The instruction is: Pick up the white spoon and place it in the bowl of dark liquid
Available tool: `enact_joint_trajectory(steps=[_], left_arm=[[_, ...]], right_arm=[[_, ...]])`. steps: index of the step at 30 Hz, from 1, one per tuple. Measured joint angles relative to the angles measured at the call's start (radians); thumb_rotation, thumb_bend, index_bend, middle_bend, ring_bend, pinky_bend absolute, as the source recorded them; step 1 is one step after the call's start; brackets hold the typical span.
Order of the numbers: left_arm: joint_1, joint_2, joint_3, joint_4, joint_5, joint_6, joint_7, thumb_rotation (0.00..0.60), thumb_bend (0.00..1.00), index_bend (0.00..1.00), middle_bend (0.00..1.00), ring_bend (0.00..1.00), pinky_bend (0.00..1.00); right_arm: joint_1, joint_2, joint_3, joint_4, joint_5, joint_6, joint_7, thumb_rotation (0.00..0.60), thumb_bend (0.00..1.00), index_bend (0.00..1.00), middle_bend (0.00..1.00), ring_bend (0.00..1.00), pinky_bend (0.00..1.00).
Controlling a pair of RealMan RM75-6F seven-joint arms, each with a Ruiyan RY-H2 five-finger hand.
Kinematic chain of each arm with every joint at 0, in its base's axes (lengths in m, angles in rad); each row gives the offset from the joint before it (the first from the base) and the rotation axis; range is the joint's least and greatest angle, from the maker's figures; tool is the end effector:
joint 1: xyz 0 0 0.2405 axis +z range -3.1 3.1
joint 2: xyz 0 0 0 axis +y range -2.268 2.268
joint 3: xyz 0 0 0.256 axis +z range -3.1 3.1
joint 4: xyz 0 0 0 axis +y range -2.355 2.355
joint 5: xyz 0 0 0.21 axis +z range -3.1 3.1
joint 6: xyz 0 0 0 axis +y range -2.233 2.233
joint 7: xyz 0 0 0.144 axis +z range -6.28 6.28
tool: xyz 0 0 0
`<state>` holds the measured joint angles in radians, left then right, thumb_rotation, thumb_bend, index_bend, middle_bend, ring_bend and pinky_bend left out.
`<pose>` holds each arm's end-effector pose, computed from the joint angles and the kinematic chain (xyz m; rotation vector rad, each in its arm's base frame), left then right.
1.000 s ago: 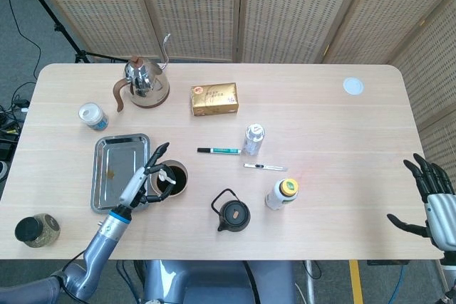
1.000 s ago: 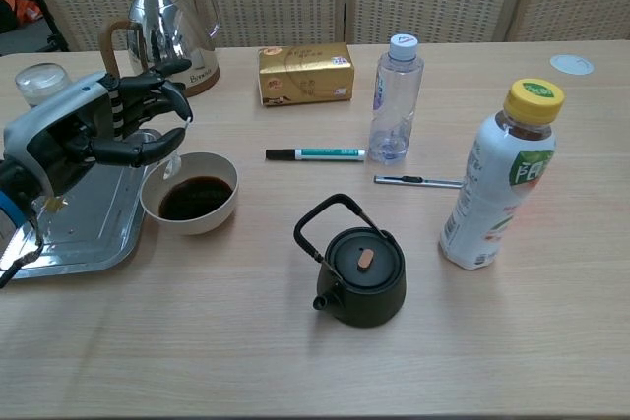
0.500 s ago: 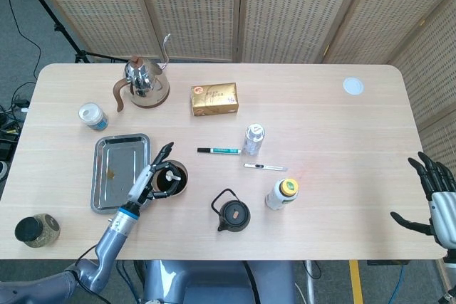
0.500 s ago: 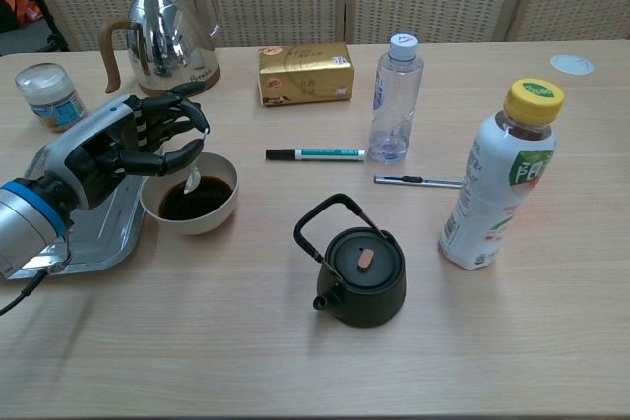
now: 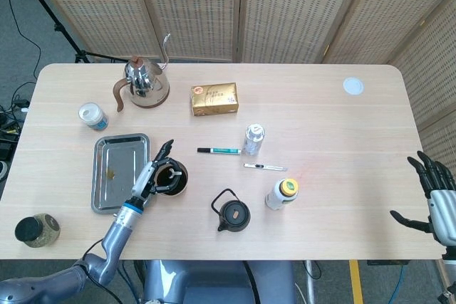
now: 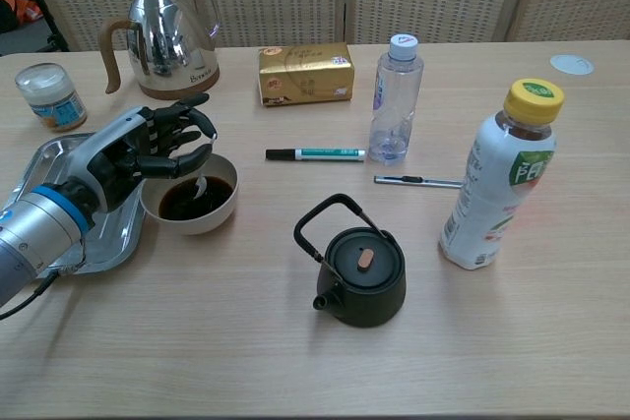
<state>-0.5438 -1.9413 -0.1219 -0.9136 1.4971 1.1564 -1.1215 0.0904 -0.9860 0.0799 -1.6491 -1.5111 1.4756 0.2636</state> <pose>-0.2020 0.3039 -0.0902 -1.1560 -2.0035 -1.7308 -0.3069 -0.1890 0.2005 1.3254 -1.0043 1.0645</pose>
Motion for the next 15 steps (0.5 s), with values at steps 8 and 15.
enact_joint_trajectory(steps=[8, 15], left_arm=[[-0.017, -0.027, 0.002, 0.030, 0.008, 0.002, -0.002, 0.600, 0.44, 0.63, 0.00, 0.00, 0.00], [-0.023, -0.041, 0.014, 0.019, 0.021, 0.015, 0.016, 0.600, 0.44, 0.63, 0.00, 0.00, 0.00]], right_arm=[[0.001, 0.004, 0.004, 0.003, 0.008, -0.004, 0.011, 0.600, 0.00, 0.05, 0.00, 0.00, 0.00], [-0.001, 0.010, 0.005, 0.003, 0.007, -0.002, 0.024, 0.600, 0.00, 0.05, 0.00, 0.00, 0.00]])
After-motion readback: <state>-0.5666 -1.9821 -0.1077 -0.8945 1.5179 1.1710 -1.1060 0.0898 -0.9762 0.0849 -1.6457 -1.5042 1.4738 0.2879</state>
